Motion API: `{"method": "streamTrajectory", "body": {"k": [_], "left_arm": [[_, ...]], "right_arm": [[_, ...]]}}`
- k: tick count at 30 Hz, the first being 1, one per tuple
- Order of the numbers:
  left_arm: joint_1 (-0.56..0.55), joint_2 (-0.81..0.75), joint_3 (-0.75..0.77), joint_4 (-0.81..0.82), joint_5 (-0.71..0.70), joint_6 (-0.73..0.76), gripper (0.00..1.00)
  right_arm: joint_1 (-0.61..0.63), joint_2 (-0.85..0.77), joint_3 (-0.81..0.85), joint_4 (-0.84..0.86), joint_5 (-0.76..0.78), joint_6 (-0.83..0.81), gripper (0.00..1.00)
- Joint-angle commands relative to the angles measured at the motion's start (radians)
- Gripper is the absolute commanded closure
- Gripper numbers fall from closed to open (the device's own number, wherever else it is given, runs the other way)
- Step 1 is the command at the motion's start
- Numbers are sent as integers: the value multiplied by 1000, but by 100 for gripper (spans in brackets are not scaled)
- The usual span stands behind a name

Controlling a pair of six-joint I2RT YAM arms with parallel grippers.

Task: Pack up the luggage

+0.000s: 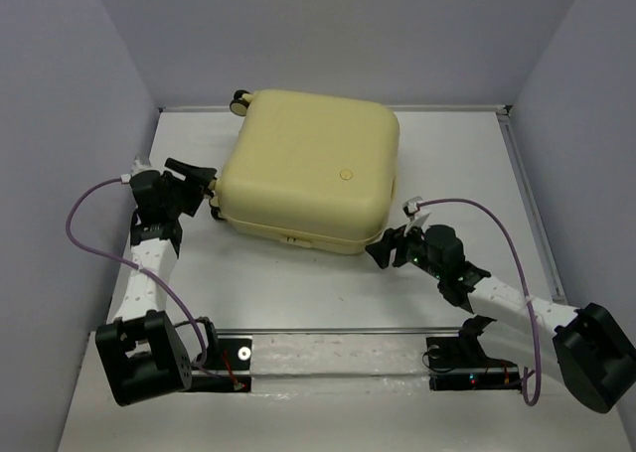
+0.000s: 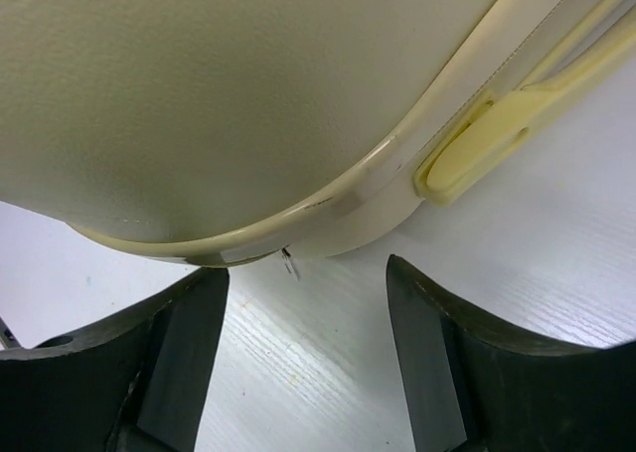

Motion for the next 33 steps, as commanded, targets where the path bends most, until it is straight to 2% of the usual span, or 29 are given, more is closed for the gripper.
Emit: {"method": "streamTrajectory", "body": {"k": [1,2,5,6,11,13,14,15,16,18,20,21,27,30,32,33], "left_arm": [[9,-45,109,-2,39,95,26],[9,-72,139,-32,18,131,12],[8,-162,199,-103,-106,208,3],[-4,-217,204,-119,-160,222,1],[-87,-333,213,-198,-241,314,1],[-133,-374,203,-223,-251,349,6],[-191,-415,172,-244,-236,363,10],[-216,-431,157,-263,-191,383,29],[-260,-445,140,-280,-159,388,44],[-366,-494,30,-309,-72,368,66],[-455,-520,-32,-312,-61,333,73],[-557,-532,-64,-312,-86,311,76],[-910,-559,-205,-235,-255,152,78],[-975,-471,-241,-156,-292,135,76],[-1012,-378,-247,-67,-303,132,71],[-1018,-350,-245,-39,-314,130,65]], "right_arm": [[0,-1,23,9,16,-46,28],[0,-2,32,-6,23,-53,28],[0,-5,46,-14,-12,-80,28],[0,5,64,-14,-45,-91,29],[0,73,94,49,-110,-122,46],[0,88,100,69,-107,-126,49],[0,94,101,90,-100,-128,50],[0,108,101,98,-99,-135,51],[0,117,103,104,-99,-138,51],[0,143,106,124,-107,-143,53],[0,156,104,146,-115,-143,57],[0,156,92,178,-110,-134,61],[0,92,63,213,-104,-103,69],[0,76,69,193,-107,-105,69],[0,82,84,169,-122,-112,68],[0,88,86,167,-122,-112,67]]}}
